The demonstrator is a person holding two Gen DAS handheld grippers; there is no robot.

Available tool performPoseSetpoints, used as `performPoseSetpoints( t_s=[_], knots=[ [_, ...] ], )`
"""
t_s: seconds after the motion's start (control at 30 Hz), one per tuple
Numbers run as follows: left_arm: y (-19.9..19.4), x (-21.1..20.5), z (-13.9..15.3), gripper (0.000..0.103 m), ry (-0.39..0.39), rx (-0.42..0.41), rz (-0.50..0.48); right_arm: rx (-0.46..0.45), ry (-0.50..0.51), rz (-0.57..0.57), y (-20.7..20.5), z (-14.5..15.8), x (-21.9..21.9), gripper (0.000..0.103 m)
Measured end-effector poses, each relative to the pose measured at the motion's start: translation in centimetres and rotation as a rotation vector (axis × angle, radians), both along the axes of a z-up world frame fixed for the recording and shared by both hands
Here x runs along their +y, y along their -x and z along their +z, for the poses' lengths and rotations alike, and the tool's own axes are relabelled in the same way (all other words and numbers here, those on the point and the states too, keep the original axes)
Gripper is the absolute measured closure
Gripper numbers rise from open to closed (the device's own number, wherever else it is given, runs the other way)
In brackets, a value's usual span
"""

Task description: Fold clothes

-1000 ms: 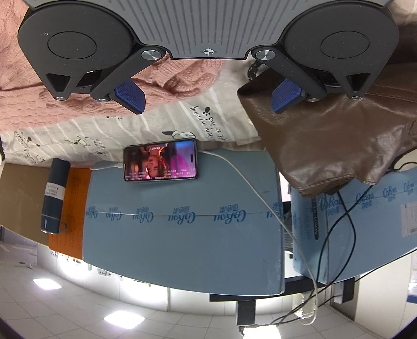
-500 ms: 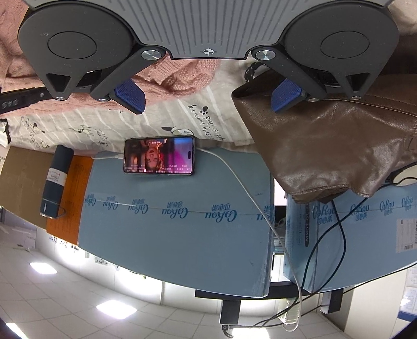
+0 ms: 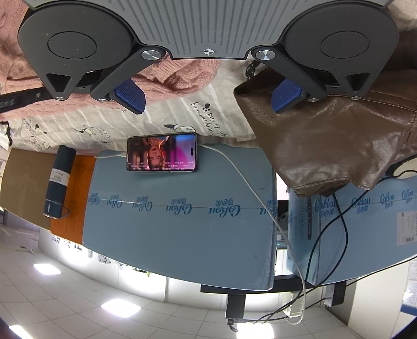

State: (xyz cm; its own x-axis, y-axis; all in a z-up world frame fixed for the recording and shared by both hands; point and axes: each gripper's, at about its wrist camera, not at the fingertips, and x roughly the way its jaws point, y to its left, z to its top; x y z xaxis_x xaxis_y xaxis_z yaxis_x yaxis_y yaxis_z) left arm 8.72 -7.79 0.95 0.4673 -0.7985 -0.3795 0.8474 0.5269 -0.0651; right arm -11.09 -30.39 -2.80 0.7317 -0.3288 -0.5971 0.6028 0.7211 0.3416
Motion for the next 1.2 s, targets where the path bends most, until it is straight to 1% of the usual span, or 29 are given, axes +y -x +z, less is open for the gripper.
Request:
performPoseSetpoints(
  t_s=[0.07, 0.1, 0.13, 0.17, 0.2, 0.23, 0.33, 0.43, 0.63, 0.77, 0.8, 0.83, 0.87, 0.9, 0.93, 1.03, 1.07, 1.13, 1.17, 1.2],
  knots=[
    [-0.1, 0.1, 0.0, 0.0, 0.002, 0.002, 0.003, 0.038, 0.04, -0.007, -0.5, -0.6, 0.1, 0.089],
    [-0.1, 0.1, 0.0, 0.0, 0.005, 0.004, 0.006, 0.042, 0.051, -0.013, -0.4, -0.5, 0.1, 0.085],
    [-0.1, 0.2, 0.0, 0.0, 0.009, 0.005, 0.008, 0.038, 0.056, -0.021, -0.2, -0.4, 0.1, 0.076],
    [-0.2, 0.3, 0.1, 0.0, 0.013, 0.006, 0.01, 0.029, 0.058, -0.033, 0.2, -0.1, 0.1, 0.072],
    [-0.2, 0.4, 0.1, 0.0, 0.016, 0.006, 0.01, 0.014, 0.062, -0.048, 0.8, 0.4, 0.1, 0.064],
    [-0.1, 0.4, 0.2, 0.0, 0.019, 0.004, 0.009, -0.003, 0.07, -0.061, 1.4, 0.9, 0.2, 0.06],
    [0.0, 0.5, 0.3, 0.0, 0.027, -0.003, 0.003, -0.05, 0.103, -0.064, 3.7, 2.4, 1.4, 0.053],
    [0.2, 0.6, 0.4, 0.0, 0.032, -0.011, -0.003, -0.068, 0.071, -0.027, 5.8, 3.1, 2.6, 0.052],
    [0.6, 0.7, 0.4, 0.0, 0.039, -0.026, -0.017, -0.062, -0.046, 0.017, 8.0, 1.7, 5.2, 0.052],
    [1.7, 1.3, 0.5, 0.0, 0.051, -0.055, -0.023, -0.042, -0.067, 0.033, 7.8, 0.5, 6.4, 0.057],
    [2.1, 1.7, 0.6, 0.0, 0.058, -0.067, -0.025, -0.037, -0.059, 0.04, 7.7, 0.2, 6.7, 0.066],
    [2.6, 2.2, 0.8, 0.0, 0.069, -0.079, -0.032, -0.032, -0.05, 0.048, 7.6, 0.0, 7.0, 0.076],
    [3.0, 3.0, 0.8, 0.0, 0.084, -0.089, -0.042, -0.034, -0.04, 0.067, 7.6, -0.1, 7.3, 0.08],
    [3.5, 3.7, 0.9, 0.0, 0.1, -0.097, -0.054, -0.047, -0.036, 0.085, 7.8, -0.1, 7.6, 0.087],
    [3.8, 4.6, 1.0, 0.0, 0.118, -0.101, -0.073, -0.062, -0.032, 0.103, 8.0, -0.1, 7.8, 0.089],
    [4.9, 6.6, 0.9, 0.0, 0.146, -0.098, -0.137, -0.1, -0.007, 0.083, 9.3, 0.6, 8.1, 0.09],
    [5.4, 6.9, 0.8, 0.0, 0.14, -0.105, -0.166, -0.108, -0.001, 0.081, 9.7, 0.8, 8.2, 0.09],
    [6.9, 7.0, 0.4, 0.0, 0.088, -0.137, -0.234, -0.109, 0.016, 0.082, 10.0, 1.1, 8.5, 0.09],
    [8.0, 6.9, -0.1, 0.0, 0.045, -0.179, -0.273, -0.096, 0.04, 0.081, 10.0, 1.1, 8.8, 0.09],
    [9.4, 6.8, -0.6, 0.0, 0.0, -0.243, -0.316, -0.077, 0.069, 0.078, 9.8, 1.0, 9.0, 0.09]
  ],
)
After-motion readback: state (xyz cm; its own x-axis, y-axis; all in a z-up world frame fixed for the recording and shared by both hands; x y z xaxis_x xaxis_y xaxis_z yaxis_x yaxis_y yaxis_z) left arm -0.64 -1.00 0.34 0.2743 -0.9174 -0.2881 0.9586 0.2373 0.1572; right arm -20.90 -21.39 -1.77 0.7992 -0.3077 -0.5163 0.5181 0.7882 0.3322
